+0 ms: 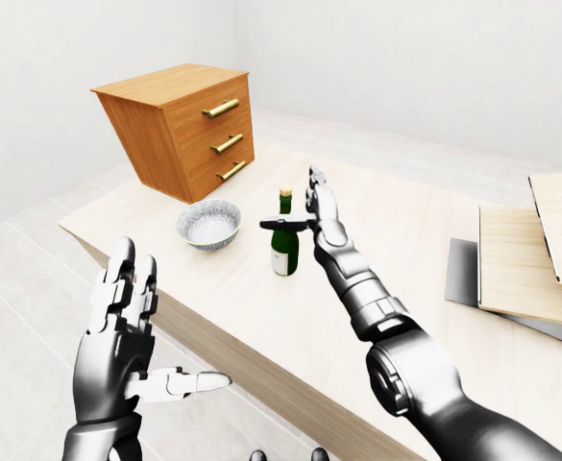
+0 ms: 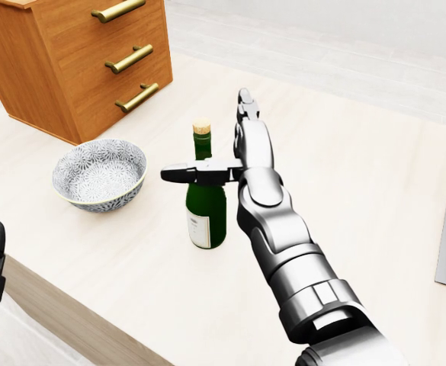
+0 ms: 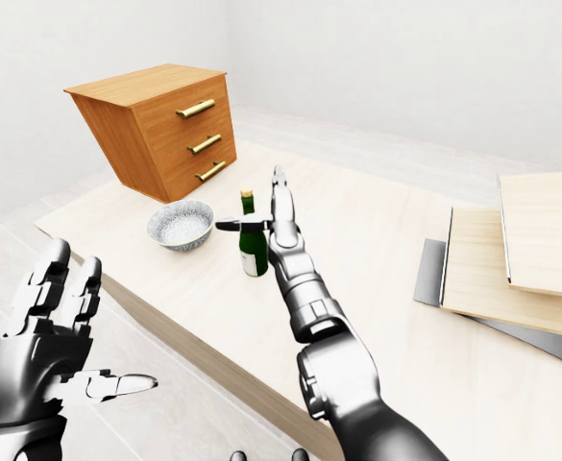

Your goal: Put the wine bottle on the wine rack.

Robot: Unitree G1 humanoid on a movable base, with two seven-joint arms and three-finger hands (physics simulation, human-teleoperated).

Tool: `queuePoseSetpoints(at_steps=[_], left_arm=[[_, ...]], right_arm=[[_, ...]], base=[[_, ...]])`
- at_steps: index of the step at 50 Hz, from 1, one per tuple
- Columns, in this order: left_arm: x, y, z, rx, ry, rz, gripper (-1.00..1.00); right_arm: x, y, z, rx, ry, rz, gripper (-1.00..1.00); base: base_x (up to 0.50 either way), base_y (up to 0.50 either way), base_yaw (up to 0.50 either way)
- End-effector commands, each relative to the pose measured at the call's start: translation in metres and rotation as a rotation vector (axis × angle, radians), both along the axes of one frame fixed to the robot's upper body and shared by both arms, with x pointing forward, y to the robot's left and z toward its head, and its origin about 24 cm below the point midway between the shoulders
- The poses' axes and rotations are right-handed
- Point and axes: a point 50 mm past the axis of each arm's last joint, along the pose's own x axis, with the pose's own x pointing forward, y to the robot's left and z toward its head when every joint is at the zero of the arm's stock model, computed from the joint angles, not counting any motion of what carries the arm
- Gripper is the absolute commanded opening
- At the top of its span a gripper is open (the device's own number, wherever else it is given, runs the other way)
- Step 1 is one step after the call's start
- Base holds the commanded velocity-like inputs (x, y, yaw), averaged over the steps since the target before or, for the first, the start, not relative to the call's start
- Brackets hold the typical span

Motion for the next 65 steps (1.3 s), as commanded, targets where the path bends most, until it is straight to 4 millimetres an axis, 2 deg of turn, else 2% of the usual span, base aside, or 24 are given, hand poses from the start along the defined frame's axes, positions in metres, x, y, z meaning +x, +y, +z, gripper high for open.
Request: queuePoseSetpoints(at_steps=[1,35,46,58,59,60,62,63,65], left_arm=[[0.000,0.002,-0.001,-0.004,0.004,0.004,1.00],[-0.006,0.006,0.010,0.015,-0.046,0.011,1.00],[-0.006,0.006,0.005,0.006,-0.025,0.010,1.00],[-0.005,0.007,-0.001,-0.004,0.001,0.009,1.00],[-0.005,0.007,-0.002,-0.005,0.004,0.008,1.00],[-0.005,0.007,-0.002,-0.006,0.005,0.008,1.00],[-0.005,0.007,-0.003,-0.006,0.008,0.008,1.00],[-0.005,0.007,-0.003,-0.006,0.009,0.007,1.00],[-0.005,0.007,-0.002,-0.006,0.009,0.008,1.00]], right_arm=[[0.003,0.004,0.005,-0.002,-0.001,0.003,1.00],[0.002,0.017,-0.001,-0.018,0.028,0.041,1.00],[0.002,0.019,0.004,-0.031,0.026,0.049,1.00],[0.002,0.017,0.000,-0.028,0.029,0.046,1.00],[0.001,0.017,-0.001,-0.026,0.030,0.047,0.55],[0.001,0.017,-0.001,-0.026,0.030,0.047,0.55],[0.001,0.017,-0.002,-0.025,0.031,0.046,0.24],[0.001,0.017,-0.002,-0.025,0.032,0.047,-0.01],[0.001,0.017,-0.003,-0.026,0.032,0.047,-0.19]], base=[[0.00,0.00,0.00],[0.00,0.00,0.00],[0.00,0.00,0.00],[0.00,0.00,0.00],[0.00,0.00,0.00],[0.00,0.00,0.00],[0.00,0.00,0.00],[0.00,0.00,0.00],[0.00,0.00,0.00]])
